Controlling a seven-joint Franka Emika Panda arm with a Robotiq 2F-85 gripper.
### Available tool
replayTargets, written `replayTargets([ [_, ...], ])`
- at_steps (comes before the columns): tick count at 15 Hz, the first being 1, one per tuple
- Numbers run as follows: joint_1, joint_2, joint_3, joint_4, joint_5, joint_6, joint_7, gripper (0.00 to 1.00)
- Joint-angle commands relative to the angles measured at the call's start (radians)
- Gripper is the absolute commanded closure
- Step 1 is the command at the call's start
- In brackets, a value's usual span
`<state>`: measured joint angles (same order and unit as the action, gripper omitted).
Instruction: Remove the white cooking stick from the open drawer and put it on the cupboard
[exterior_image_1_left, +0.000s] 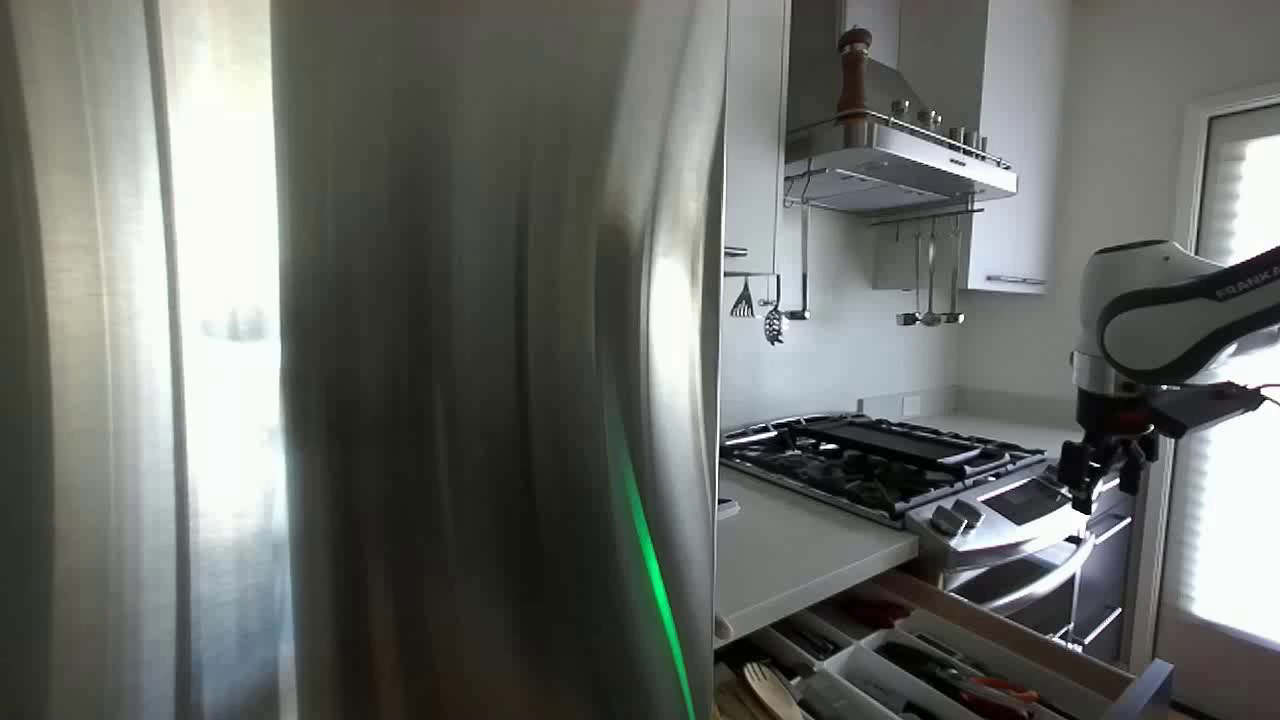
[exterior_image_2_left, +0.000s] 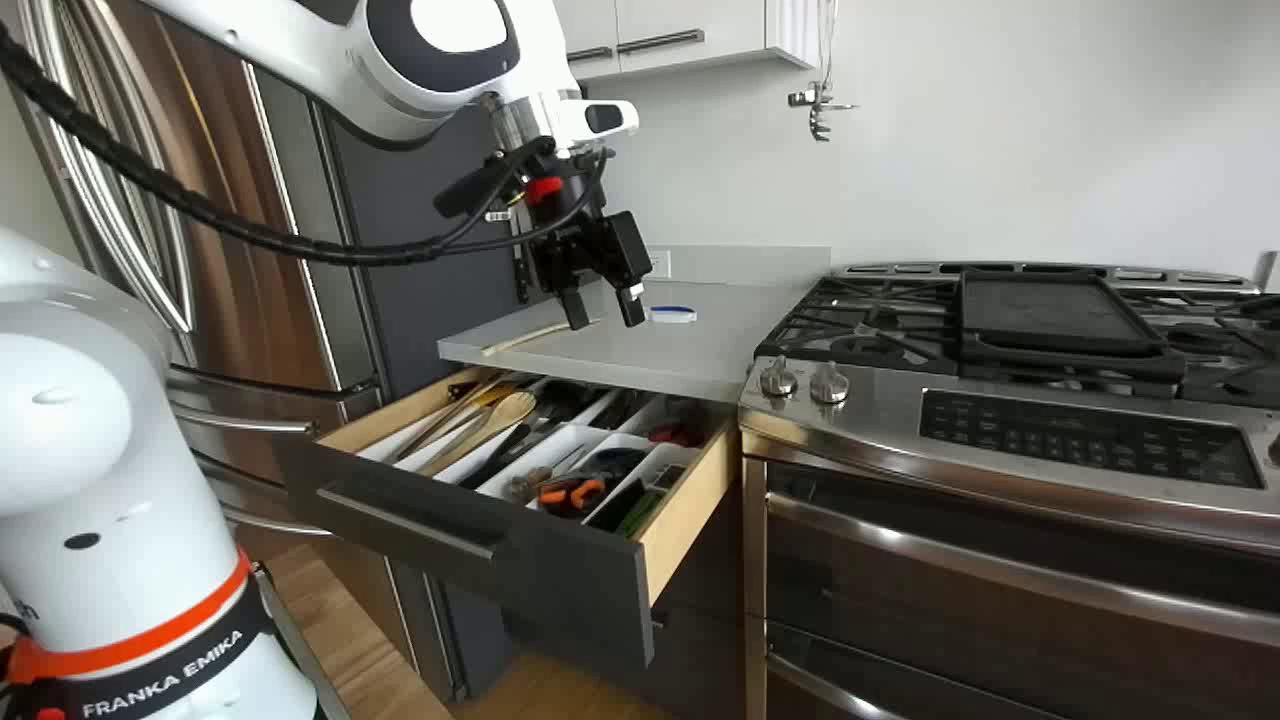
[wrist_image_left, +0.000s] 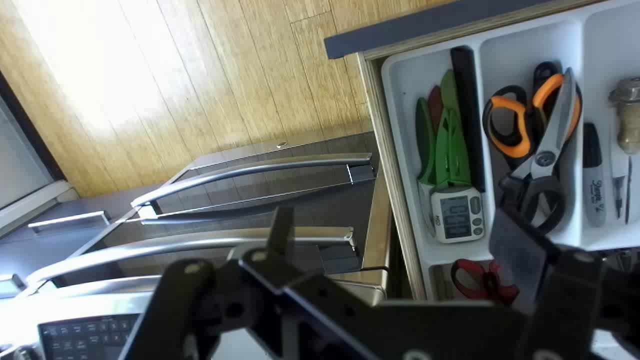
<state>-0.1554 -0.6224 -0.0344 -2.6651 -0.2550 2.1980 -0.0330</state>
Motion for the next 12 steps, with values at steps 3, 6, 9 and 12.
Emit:
replayTargets([
  [3, 0.008, 0.000, -0.007, 0.002, -0.004, -0.004, 0.004, 0.00],
  [6, 0.008, 0.000, -0.007, 0.002, -0.004, -0.004, 0.004, 0.00],
  [9, 0.039, 0.020, 0.026, 0.029, 0.018, -0.018, 0.029, 0.00],
  [12, 0.107, 0.044, 0.110, 0.085, 0.065, -0.066, 0.095, 0.00],
])
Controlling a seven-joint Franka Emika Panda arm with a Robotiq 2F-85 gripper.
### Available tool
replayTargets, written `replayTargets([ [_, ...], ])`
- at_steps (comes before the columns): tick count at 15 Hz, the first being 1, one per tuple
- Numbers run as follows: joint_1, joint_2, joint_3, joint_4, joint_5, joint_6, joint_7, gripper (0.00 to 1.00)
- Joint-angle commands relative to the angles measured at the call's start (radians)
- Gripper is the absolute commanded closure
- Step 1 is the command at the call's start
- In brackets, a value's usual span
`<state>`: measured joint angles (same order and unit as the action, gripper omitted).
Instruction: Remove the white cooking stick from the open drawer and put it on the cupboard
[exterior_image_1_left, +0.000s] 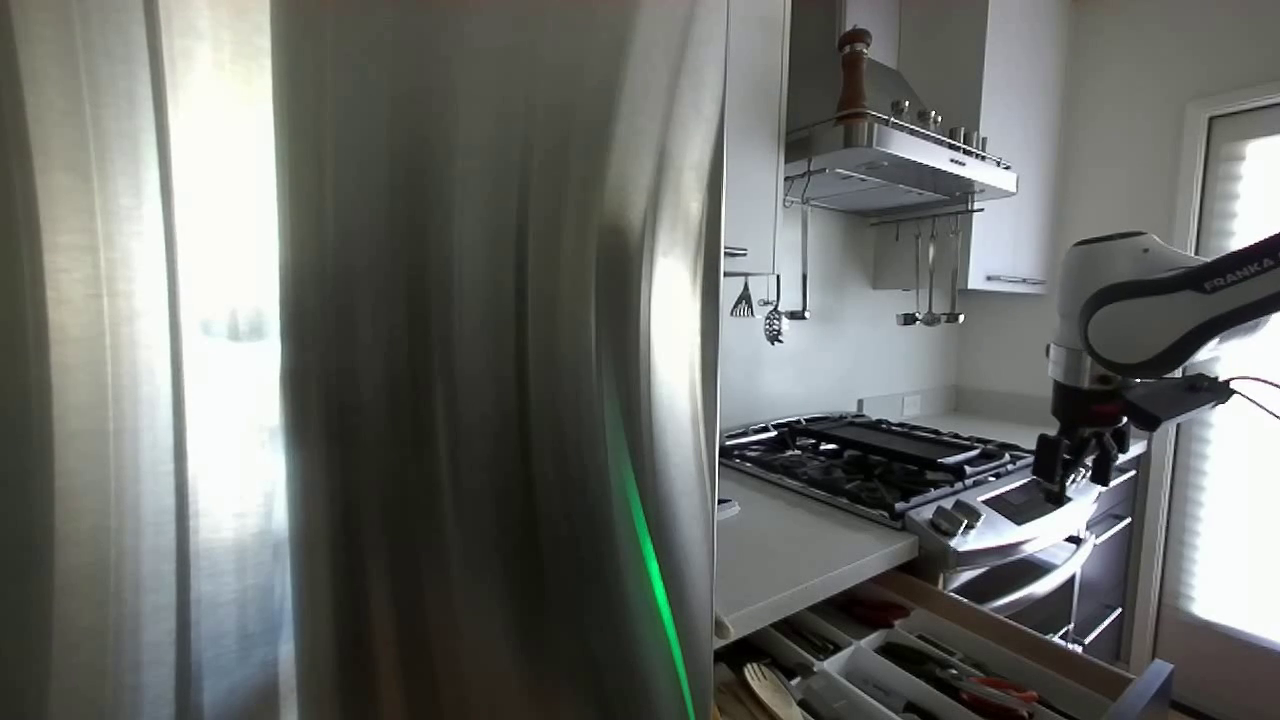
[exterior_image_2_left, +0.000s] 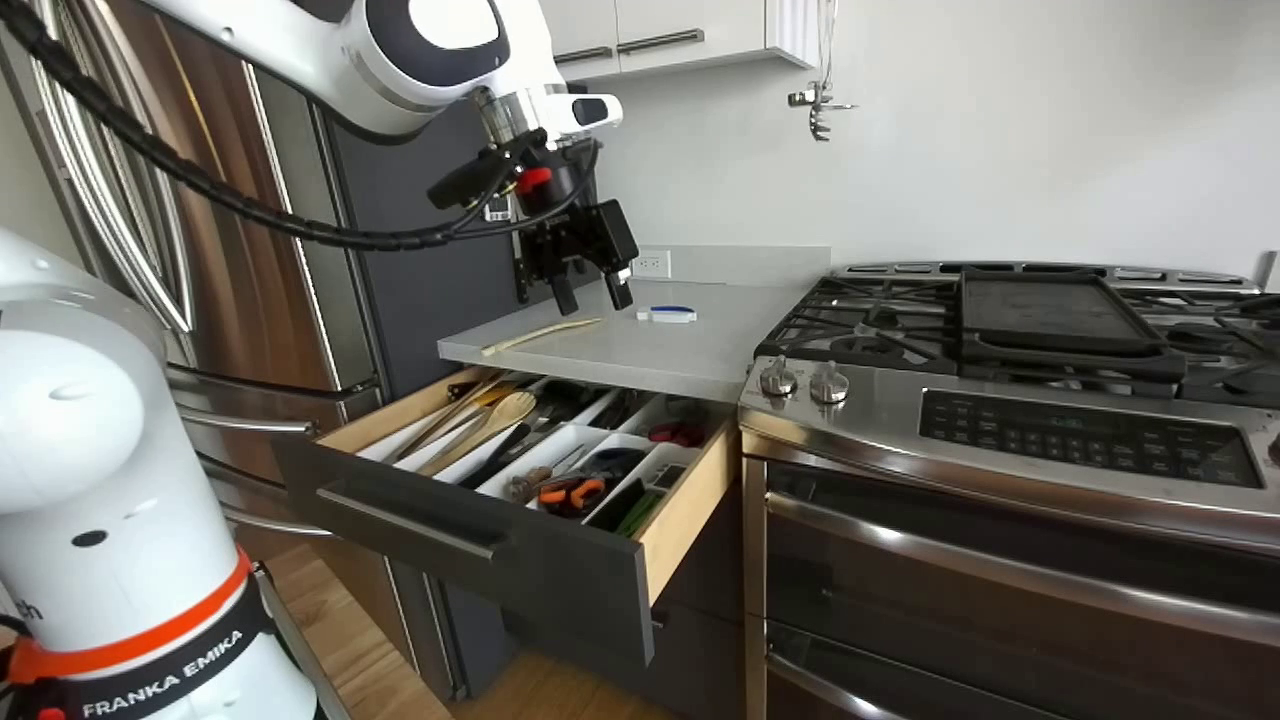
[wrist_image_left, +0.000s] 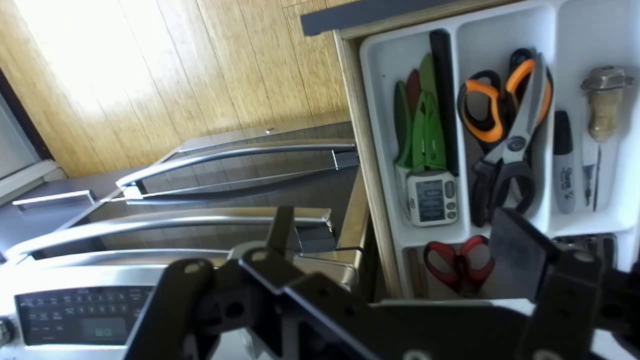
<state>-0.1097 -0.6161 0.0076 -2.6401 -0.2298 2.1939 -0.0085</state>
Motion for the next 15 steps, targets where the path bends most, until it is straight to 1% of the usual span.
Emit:
replayTargets([
  [1, 0.081, 0.050, 0.100, 0.084, 0.046, -0.084, 0.100, 0.00],
  [4, 0.173, 0.096, 0.181, 0.155, 0.101, -0.172, 0.136, 0.00],
  [5, 0.192, 0.112, 0.215, 0.171, 0.089, -0.187, 0.148, 0.00],
  [8, 0.256, 0.169, 0.283, 0.201, 0.056, -0.172, 0.138, 0.00],
  [9, 0.273, 0.181, 0.287, 0.211, 0.061, -0.171, 0.120, 0.00],
  [10, 0.265, 0.135, 0.266, 0.178, 0.067, -0.161, 0.137, 0.00],
  [11, 0.276, 0.146, 0.273, 0.184, 0.067, -0.161, 0.142, 0.00],
  [15, 0.273, 0.144, 0.261, 0.184, 0.068, -0.161, 0.142, 0.00],
])
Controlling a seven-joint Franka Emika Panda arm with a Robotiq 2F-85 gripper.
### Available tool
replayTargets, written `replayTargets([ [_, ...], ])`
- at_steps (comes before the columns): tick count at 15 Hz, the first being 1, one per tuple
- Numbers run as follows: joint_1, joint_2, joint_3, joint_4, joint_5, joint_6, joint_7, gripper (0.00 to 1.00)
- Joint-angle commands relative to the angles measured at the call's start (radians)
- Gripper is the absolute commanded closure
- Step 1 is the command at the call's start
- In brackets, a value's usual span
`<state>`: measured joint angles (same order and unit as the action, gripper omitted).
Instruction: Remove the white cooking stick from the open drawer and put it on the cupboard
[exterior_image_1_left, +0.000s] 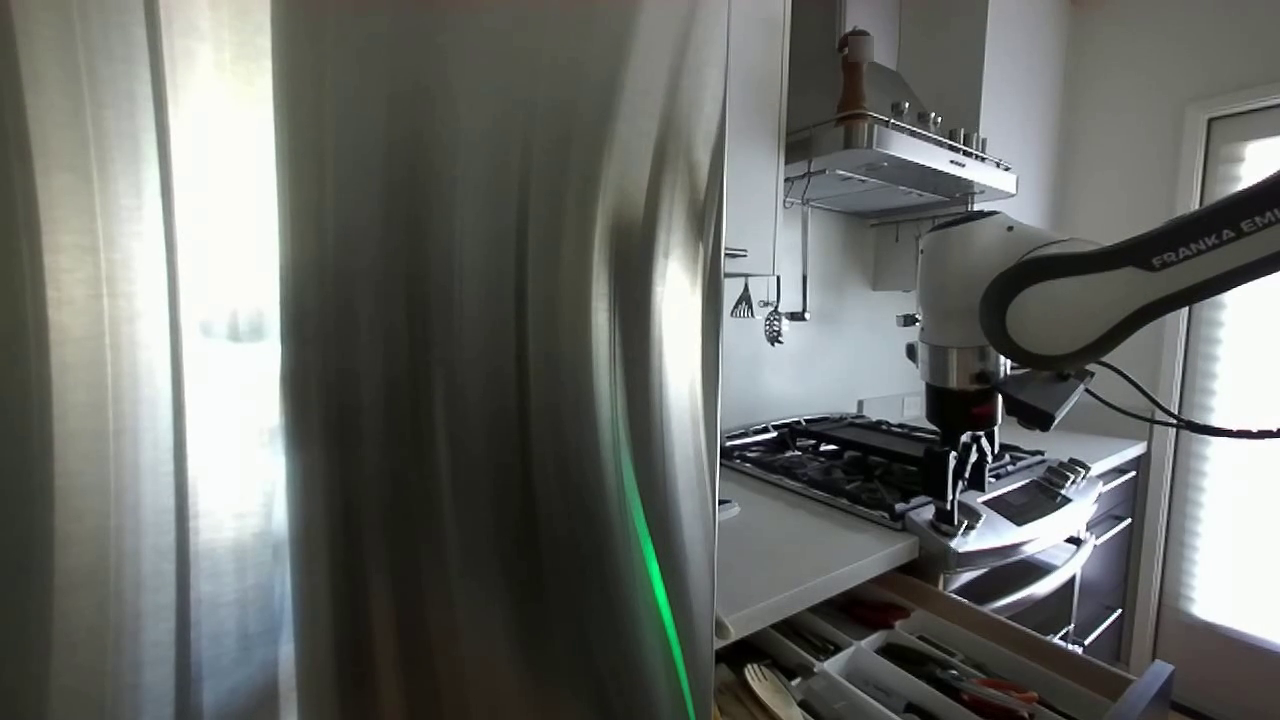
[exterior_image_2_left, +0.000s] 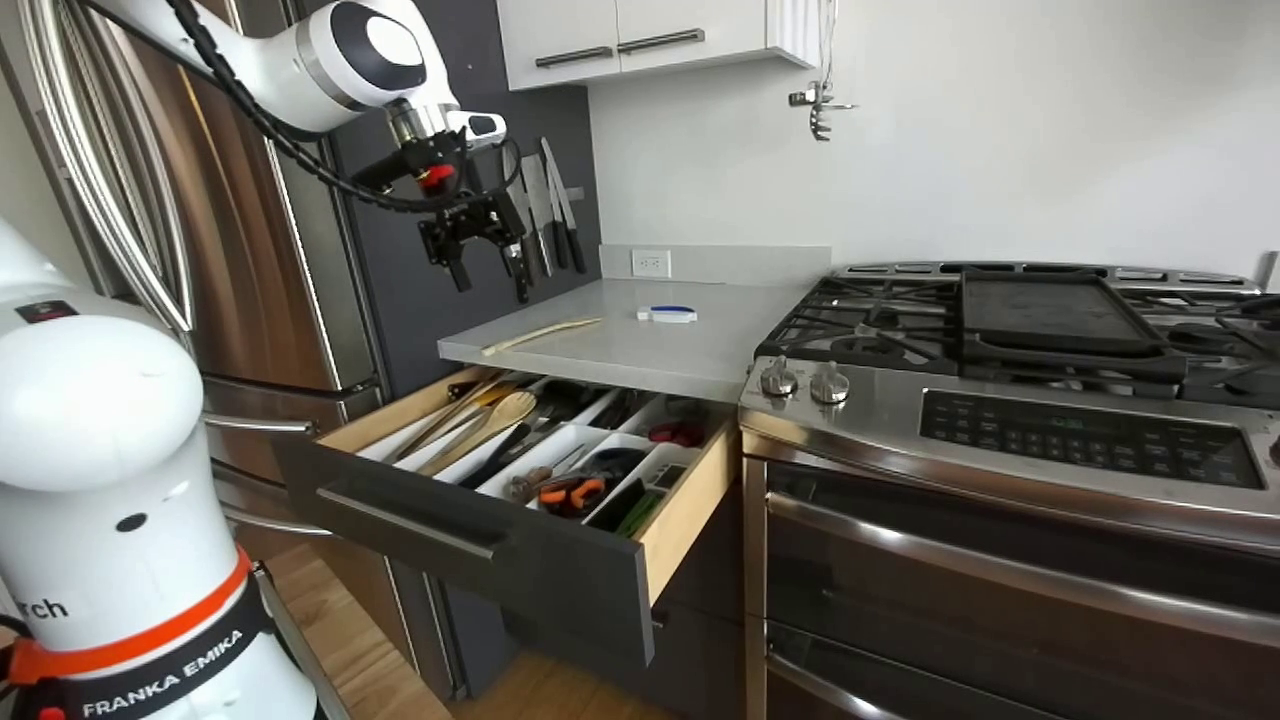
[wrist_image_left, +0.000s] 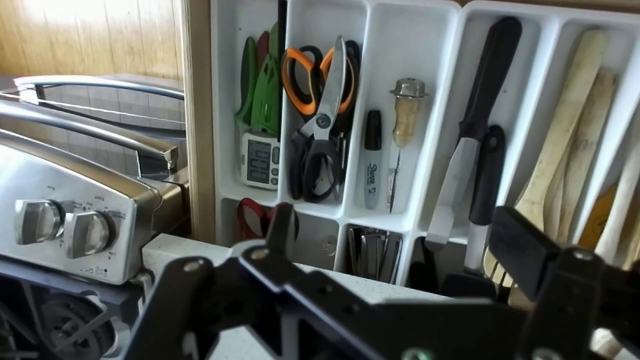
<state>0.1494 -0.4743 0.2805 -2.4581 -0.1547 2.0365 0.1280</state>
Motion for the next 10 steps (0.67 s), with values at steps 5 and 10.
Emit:
replayTargets([
  [5, 0.046, 0.099, -0.028, 0.012, 0.076, 0.107, -0.033, 0.00],
  [10, 0.123, 0.320, -0.013, 0.030, 0.232, 0.332, -0.130, 0.00],
])
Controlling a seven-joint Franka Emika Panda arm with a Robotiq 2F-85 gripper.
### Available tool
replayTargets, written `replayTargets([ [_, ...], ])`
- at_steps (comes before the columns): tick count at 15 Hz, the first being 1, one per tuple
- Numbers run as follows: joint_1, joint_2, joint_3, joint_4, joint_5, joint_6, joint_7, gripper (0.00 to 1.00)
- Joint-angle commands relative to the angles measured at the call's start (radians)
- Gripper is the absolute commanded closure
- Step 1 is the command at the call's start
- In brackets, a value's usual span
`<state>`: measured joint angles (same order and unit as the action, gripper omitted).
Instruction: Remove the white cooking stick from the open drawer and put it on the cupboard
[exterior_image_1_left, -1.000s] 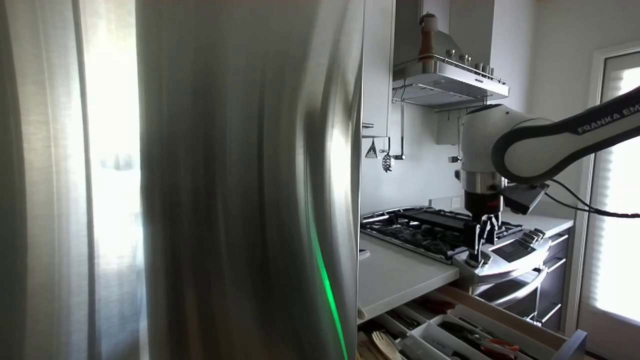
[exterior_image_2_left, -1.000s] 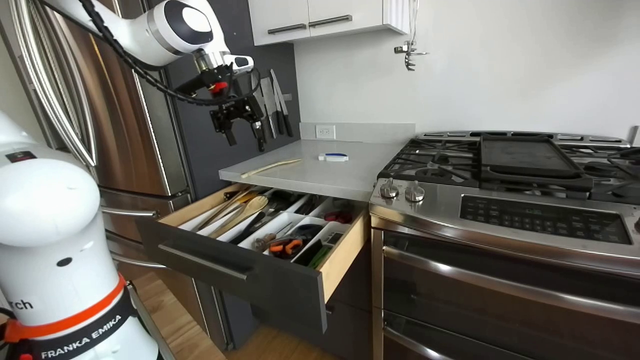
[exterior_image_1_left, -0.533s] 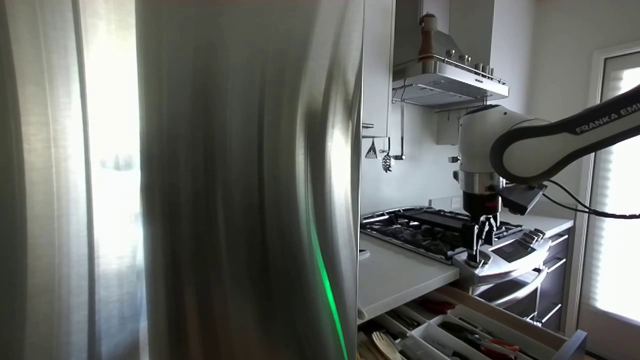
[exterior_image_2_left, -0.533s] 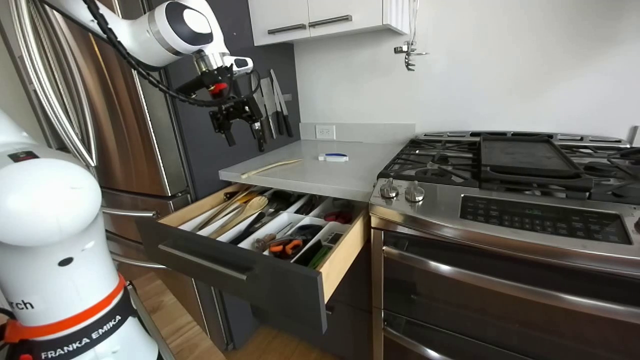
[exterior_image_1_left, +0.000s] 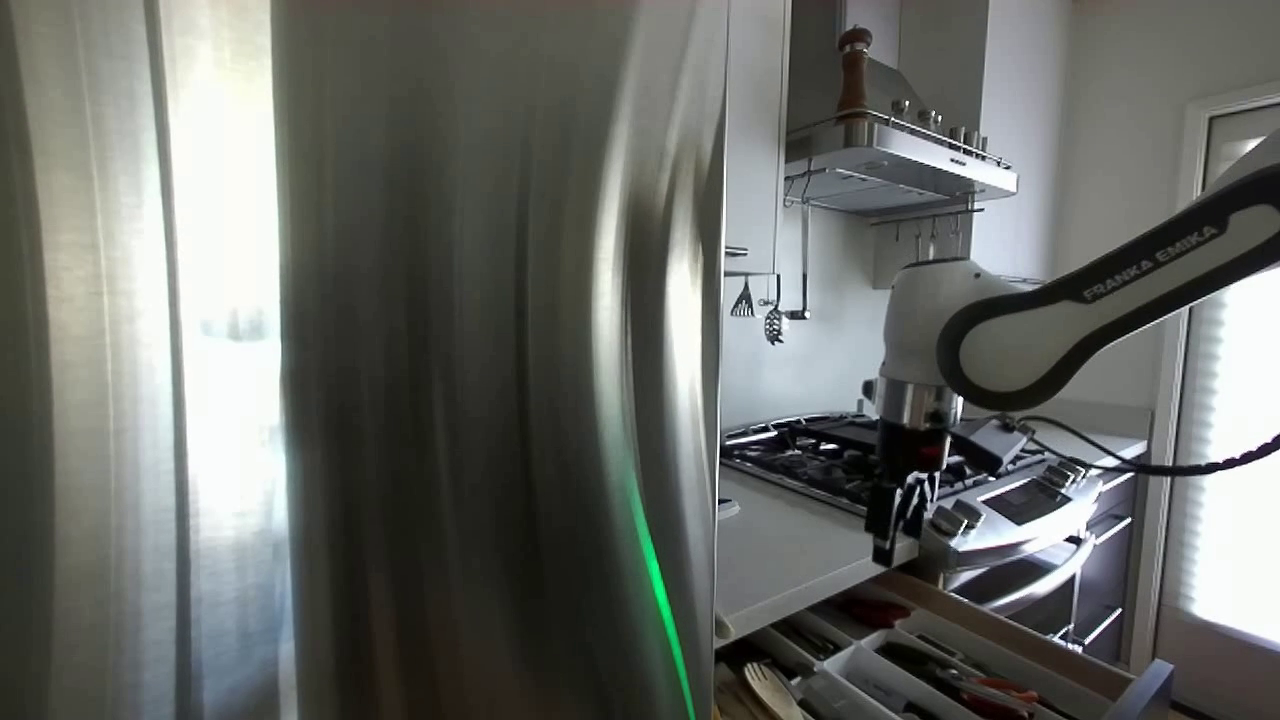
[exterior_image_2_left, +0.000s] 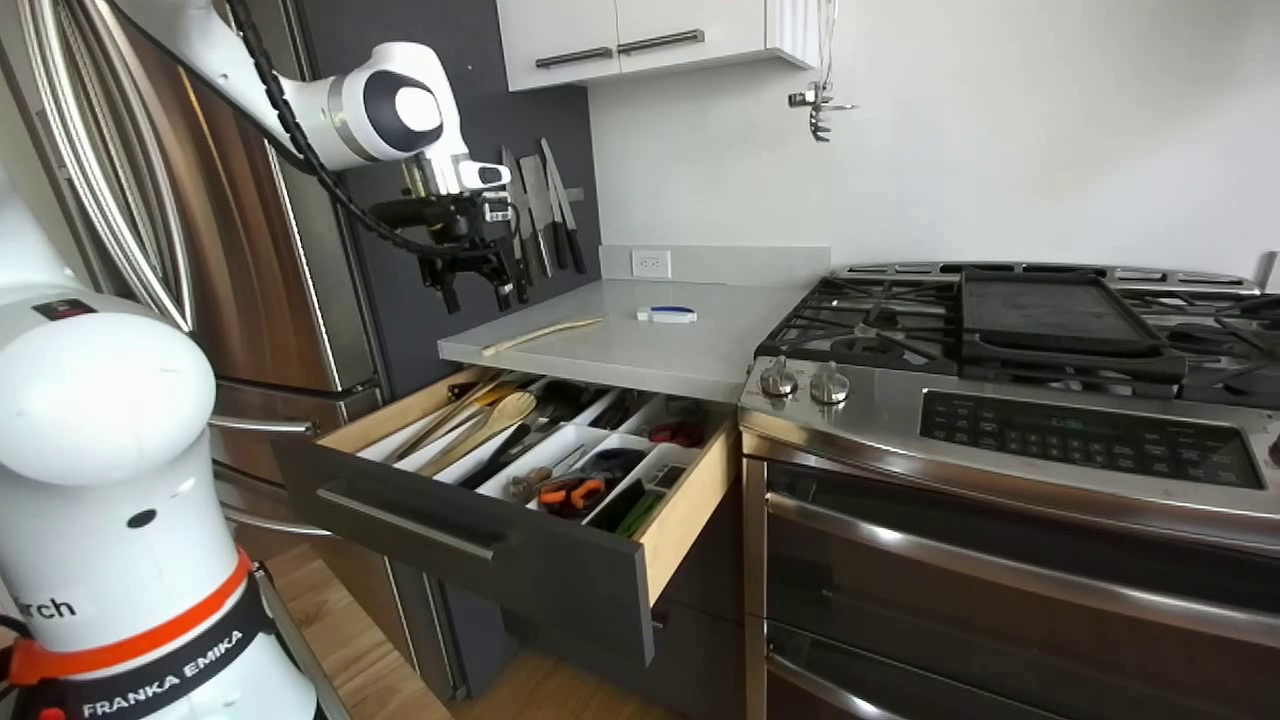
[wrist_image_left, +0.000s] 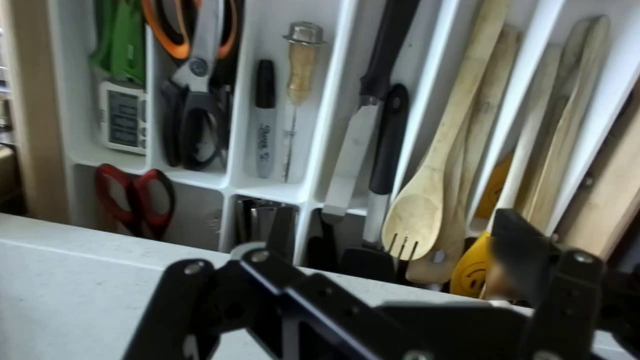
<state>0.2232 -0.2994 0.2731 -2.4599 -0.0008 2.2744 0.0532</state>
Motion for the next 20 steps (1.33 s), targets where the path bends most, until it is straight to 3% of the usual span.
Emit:
replayTargets([
  [1, 0.064, 0.193, 0.000, 0.039, 0.103, 0.122, -0.075, 0.00],
  [5, 0.098, 0.355, 0.025, 0.066, 0.202, 0.214, -0.144, 0.00],
  [10, 0.087, 0.516, 0.070, 0.131, 0.295, 0.290, -0.211, 0.02],
  [11, 0.083, 0.546, 0.078, 0.146, 0.306, 0.298, -0.220, 0.15],
  [14, 0.078, 0.615, 0.094, 0.192, 0.304, 0.306, -0.229, 0.37],
  [20, 0.080, 0.722, 0.106, 0.275, 0.280, 0.317, -0.211, 0.20],
])
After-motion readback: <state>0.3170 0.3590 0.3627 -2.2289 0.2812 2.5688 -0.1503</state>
